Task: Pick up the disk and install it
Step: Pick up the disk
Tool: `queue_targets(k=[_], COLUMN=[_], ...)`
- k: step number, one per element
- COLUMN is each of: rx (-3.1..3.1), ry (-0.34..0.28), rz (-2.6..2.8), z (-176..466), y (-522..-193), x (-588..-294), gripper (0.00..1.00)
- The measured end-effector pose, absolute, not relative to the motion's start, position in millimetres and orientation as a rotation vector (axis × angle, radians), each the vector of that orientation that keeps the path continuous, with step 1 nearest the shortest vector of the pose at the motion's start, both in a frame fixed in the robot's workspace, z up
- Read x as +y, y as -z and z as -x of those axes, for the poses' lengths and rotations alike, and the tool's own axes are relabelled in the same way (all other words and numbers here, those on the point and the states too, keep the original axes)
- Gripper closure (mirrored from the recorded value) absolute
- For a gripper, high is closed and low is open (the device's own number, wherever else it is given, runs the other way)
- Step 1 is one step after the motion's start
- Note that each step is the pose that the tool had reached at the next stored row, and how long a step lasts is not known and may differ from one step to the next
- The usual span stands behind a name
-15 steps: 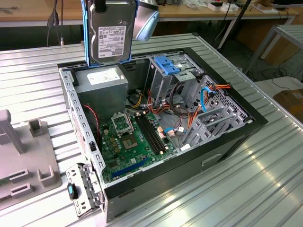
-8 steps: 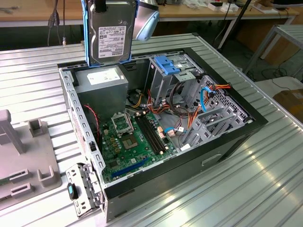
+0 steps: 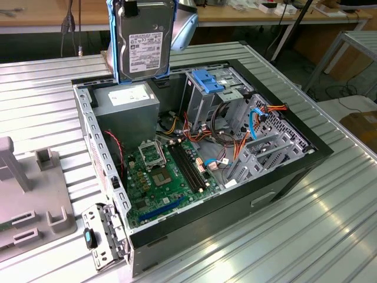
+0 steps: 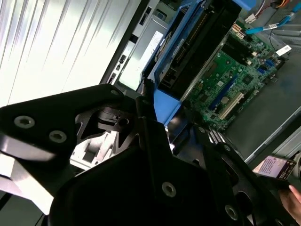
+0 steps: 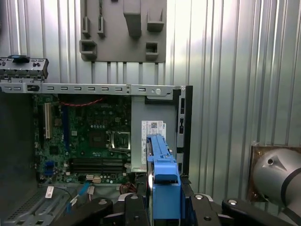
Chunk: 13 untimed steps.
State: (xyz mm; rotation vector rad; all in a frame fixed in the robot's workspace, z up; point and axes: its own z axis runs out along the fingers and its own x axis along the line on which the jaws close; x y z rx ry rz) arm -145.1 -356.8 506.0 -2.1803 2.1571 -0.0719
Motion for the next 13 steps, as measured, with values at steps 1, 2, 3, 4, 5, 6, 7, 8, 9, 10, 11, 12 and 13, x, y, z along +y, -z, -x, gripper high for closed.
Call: queue_targets(k=[1, 2, 3, 4, 5, 6, 7, 8, 9, 10, 11, 12, 13], rx=[2.157, 2.158, 2.163, 2.170, 2.175, 2.178, 2.178, 2.179, 2.179, 2.179, 2.178, 2.179, 2.179], ry=[0.072, 0.072, 0.072, 0.072, 0.072, 0.072, 0.072, 0.072, 0.072, 0.072, 0.072, 0.072, 0.072], rz=[2.180, 2.179, 2.175, 2.169, 2.164, 2.162, 2.161, 2.160, 2.161, 2.161, 2.161, 2.161, 2.161], z=[145.3, 145.3, 145.3, 145.3, 145.3, 145.3, 145.3, 145.3, 145.3, 145.3, 145.3, 145.3, 145.3], y=[-506.0, -506.0, -505.9, -505.7, -505.5, -505.4, -505.4, -505.4, -505.4, -505.4, -505.5, -505.5, -505.5], x=[-361.6, -364.2, -368.3, -371.6, -374.2, -375.7, -376.7, -376.7, -376.7, -376.9, -377.5, -378.3, -381.5], gripper=[0.64, 0.64, 0.64, 0.64, 0.64, 0.64, 0.64, 0.64, 0.64, 0.64, 0.64, 0.64, 0.64])
